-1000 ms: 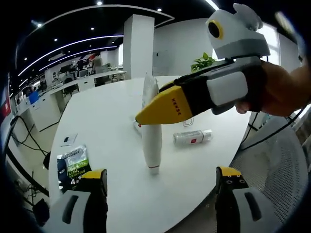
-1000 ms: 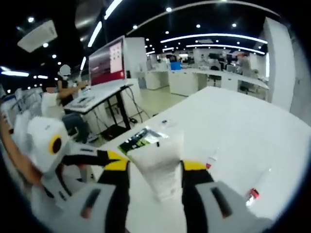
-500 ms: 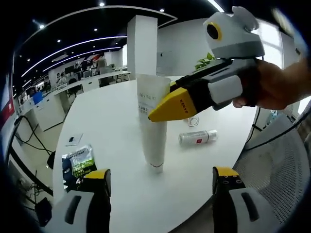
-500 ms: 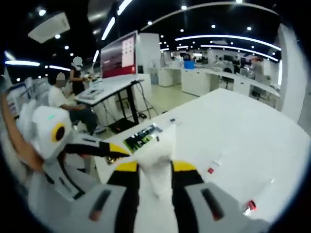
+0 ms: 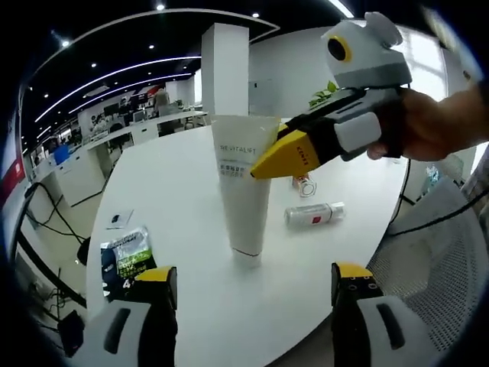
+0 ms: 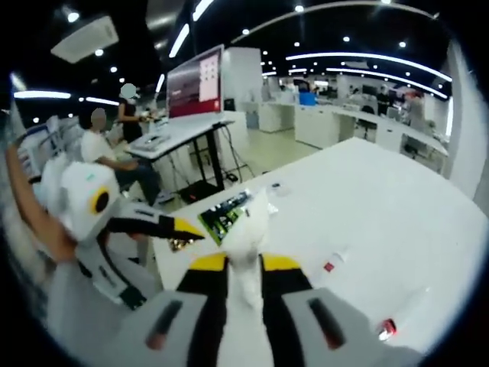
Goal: Arrange the skincare products in the storage area until every visible bottle or jar stands upright without overlapping.
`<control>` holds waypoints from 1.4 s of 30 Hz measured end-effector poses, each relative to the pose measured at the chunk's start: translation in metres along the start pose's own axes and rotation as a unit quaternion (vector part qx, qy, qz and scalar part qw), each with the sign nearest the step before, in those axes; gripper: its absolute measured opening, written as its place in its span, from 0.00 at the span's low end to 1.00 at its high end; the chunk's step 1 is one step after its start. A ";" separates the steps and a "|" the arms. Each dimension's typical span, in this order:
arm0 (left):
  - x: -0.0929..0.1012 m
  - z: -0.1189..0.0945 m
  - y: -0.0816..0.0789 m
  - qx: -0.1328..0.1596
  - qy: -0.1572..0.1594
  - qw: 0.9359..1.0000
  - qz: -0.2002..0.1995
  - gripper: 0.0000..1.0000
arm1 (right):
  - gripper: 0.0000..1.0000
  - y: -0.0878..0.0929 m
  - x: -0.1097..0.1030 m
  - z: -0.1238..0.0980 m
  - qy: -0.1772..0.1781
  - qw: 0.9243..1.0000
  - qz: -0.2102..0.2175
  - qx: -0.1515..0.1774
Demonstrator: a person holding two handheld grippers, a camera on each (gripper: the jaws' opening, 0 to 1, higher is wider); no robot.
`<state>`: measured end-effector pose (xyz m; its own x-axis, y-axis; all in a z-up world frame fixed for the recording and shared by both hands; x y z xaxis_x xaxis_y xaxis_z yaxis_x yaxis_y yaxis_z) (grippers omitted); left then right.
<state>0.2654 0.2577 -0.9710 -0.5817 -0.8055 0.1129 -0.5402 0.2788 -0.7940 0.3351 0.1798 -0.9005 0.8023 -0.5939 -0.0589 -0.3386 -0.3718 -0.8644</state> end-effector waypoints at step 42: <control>0.000 -0.001 0.005 -0.019 -0.014 0.999 0.029 0.82 | 0.14 -0.039 0.004 0.004 -0.049 0.991 -0.055 -0.108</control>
<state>0.2620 0.2595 -0.9736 -0.5966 -0.8010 0.0499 -0.5284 0.3453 -0.7756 0.3532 0.1946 -0.8690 0.8802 -0.4738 -0.0273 -0.3356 -0.5809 -0.7416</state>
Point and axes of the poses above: the point that each gripper's makers call its tool centre point, and the gripper's own axes: z roughly forward along the fingers, x roughly to its right, y roughly out of its underside, the point moved 4 cm from there along -z, roughly backward along the fingers, and after that the axes turned 6 degrees about y, right-handed, at the moved point
